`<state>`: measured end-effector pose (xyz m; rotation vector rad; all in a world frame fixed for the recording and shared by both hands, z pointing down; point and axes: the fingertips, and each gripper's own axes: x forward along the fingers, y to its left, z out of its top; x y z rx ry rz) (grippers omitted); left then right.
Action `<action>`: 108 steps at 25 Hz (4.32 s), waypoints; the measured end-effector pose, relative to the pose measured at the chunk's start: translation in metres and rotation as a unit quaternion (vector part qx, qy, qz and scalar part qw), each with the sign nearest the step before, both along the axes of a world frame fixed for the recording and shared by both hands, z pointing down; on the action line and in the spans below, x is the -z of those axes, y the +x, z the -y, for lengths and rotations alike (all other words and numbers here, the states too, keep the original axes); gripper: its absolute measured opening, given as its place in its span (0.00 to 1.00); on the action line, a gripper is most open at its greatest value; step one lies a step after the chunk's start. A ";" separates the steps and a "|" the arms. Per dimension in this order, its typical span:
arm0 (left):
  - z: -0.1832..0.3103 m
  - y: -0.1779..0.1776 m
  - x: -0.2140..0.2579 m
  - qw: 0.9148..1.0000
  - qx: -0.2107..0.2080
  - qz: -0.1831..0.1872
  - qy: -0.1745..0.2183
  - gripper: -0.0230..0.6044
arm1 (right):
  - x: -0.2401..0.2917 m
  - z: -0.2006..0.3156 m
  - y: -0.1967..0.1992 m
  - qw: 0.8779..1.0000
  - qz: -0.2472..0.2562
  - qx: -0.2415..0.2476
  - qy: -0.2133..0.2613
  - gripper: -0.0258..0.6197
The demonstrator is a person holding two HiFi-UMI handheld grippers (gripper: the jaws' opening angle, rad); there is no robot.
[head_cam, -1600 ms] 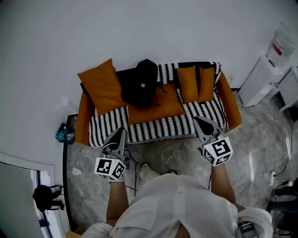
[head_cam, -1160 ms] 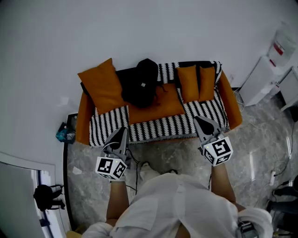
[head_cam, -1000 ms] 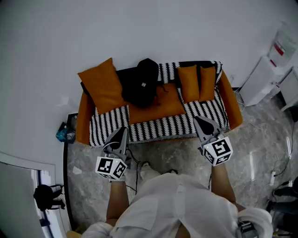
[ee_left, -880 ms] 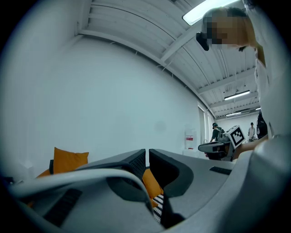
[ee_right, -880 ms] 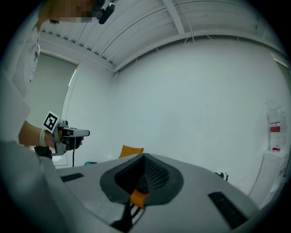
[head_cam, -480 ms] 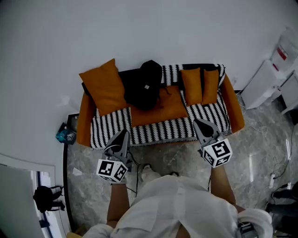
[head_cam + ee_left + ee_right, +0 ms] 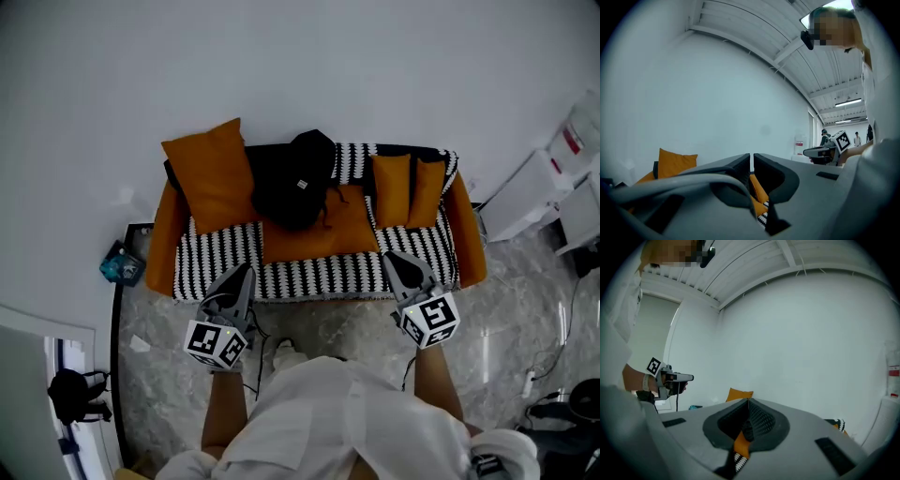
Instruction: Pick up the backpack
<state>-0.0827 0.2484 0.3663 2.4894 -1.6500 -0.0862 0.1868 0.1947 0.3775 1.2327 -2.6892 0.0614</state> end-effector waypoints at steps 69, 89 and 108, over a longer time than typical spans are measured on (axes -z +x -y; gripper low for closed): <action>0.382 -0.061 -0.058 0.996 -0.024 -0.071 -0.052 0.11 | -0.131 0.374 -0.111 0.992 -0.060 0.046 -0.101 0.07; 0.470 -0.036 -0.123 0.982 -0.142 -0.049 -0.115 0.11 | -0.221 0.448 -0.130 0.980 -0.084 -0.025 -0.178 0.07; 0.496 -0.035 -0.157 0.974 -0.156 -0.044 -0.156 0.11 | -0.319 0.517 -0.118 0.951 -0.101 -0.101 -0.274 0.26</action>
